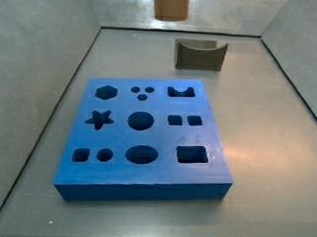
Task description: Insert the round object.
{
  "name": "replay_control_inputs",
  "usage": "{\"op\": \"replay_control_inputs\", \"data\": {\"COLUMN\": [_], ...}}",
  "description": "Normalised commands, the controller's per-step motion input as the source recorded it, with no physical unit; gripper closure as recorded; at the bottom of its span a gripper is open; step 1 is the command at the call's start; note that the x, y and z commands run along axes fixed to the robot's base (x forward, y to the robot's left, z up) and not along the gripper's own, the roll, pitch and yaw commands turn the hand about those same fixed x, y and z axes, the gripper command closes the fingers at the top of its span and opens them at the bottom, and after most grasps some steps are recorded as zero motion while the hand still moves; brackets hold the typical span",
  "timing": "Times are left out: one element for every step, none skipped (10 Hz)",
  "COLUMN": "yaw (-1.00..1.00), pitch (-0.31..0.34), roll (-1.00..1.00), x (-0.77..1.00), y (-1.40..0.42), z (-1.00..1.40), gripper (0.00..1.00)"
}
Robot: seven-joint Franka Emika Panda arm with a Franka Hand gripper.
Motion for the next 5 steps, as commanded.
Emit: {"op": "replay_control_inputs", "data": {"yaw": [0.02,0.00,0.00,0.00,-0.02], "pitch": [-0.181,-0.171,-0.157,-0.159,-0.127], "roll": [0.40,0.38,0.35,0.30,0.24], "x": [-0.35,-0.31,-0.29,-0.23,-0.03], "y": [-0.22,-0.25,-0.31,-0.38,-0.34], "z": [-0.52,-0.56,-0.63,-0.72,-0.82], "gripper": [1.00,1.00,1.00,1.00,1.00]}}
